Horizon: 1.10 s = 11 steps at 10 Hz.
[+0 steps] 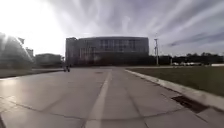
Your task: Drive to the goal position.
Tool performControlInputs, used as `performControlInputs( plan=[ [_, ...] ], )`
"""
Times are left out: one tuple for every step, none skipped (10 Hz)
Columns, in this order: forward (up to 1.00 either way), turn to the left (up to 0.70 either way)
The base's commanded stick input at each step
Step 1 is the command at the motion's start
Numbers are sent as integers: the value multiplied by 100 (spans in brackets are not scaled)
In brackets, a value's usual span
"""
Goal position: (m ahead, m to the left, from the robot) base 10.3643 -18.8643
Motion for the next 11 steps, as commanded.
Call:
performControlInputs(
  plan=[
    [70, 0],
    [70, 0],
    [70, 0],
    [70, 0],
    [70, 0],
    [70, 0],
    [70, 0],
    [70, 0],
    [70, 0],
    [70, 0],
    [70, 0]
  ],
)
